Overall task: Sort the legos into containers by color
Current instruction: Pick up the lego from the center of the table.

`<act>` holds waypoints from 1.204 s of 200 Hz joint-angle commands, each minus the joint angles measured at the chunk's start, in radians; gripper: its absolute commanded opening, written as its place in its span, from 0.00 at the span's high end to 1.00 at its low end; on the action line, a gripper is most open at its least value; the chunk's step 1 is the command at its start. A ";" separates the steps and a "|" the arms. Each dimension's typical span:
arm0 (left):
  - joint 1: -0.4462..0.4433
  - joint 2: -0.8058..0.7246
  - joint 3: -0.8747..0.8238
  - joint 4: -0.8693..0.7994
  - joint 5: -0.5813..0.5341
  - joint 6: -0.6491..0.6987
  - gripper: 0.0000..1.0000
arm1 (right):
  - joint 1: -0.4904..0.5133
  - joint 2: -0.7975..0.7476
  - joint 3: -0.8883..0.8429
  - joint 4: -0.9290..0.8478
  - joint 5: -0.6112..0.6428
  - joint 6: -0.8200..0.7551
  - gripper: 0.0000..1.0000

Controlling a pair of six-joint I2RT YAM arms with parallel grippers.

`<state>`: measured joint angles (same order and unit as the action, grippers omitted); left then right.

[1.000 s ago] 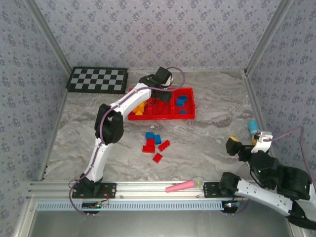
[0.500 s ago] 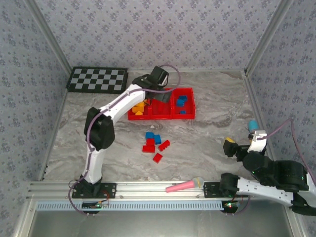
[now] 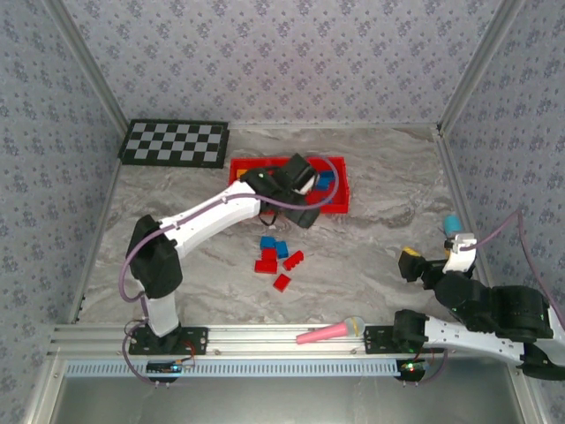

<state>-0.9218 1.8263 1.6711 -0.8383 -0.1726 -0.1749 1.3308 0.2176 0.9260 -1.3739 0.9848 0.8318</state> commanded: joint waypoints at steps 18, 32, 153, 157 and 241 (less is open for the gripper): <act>-0.111 0.100 0.053 -0.221 0.017 0.045 0.08 | 0.020 -0.007 -0.014 -0.002 0.025 0.009 0.00; -0.137 0.133 0.053 -0.244 0.006 0.038 0.11 | 0.036 -0.007 -0.024 0.026 0.009 -0.020 0.00; -0.160 0.214 0.047 -0.231 0.089 0.017 0.32 | 0.542 0.019 -0.003 -0.080 0.067 0.134 0.00; -0.161 0.217 0.047 -0.232 0.091 0.017 0.33 | 0.552 0.019 -0.003 -0.089 0.071 0.144 0.00; -0.161 0.276 0.057 -0.235 0.100 0.023 0.43 | 0.586 0.070 0.004 -0.111 0.078 0.170 0.00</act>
<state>-1.0756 2.0823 1.7027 -1.0439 -0.0925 -0.1501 1.9057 0.2630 0.9085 -1.4475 1.0279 0.9630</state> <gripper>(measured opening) 0.581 0.998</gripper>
